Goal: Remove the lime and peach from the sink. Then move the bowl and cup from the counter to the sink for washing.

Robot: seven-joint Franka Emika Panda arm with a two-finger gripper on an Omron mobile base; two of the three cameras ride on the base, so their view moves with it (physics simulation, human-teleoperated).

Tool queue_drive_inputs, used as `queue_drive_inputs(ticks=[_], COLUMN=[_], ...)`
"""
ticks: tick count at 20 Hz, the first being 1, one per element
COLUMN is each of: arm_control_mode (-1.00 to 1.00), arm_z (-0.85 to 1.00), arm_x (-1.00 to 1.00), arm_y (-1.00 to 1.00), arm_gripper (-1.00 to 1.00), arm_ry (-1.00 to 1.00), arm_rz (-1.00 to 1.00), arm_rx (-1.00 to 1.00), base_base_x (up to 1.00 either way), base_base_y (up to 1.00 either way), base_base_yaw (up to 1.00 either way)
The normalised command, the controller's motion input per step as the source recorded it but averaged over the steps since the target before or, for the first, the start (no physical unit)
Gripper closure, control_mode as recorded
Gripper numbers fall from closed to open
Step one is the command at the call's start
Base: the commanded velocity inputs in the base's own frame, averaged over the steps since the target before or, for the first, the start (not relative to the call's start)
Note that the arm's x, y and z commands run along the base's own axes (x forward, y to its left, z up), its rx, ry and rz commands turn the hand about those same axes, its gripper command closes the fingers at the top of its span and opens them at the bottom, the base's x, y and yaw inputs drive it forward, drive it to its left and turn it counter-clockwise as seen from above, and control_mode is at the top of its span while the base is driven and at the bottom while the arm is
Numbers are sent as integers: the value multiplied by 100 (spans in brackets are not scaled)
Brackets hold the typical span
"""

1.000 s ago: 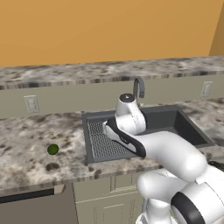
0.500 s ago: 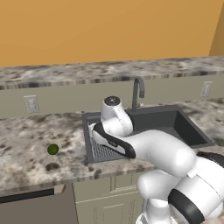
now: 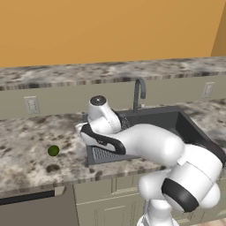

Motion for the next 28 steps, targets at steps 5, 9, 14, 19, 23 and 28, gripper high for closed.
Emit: queue_drive_inputs(ticks=[5,9,14,19,23,28], arm_control_mode=[-100,-100,-100,-100,-100,-100], arm_z=[4,4,1,0,-4,-3], arm_x=[14,24,24,19,19,20], arm_y=[50,39,34,34,35,22], arm_gripper=[100,100,100,100,100,100], arm_ry=[-2,-4,0,0,0,3], arm_rz=[3,3,3,2,0,0], arm_rx=[0,1,5,10,2,0], base_base_x=[0,0,0,0,0,0], base_base_y=[0,0,0,0,0,0], base_base_yaw=[0,0,0,0,0,0])
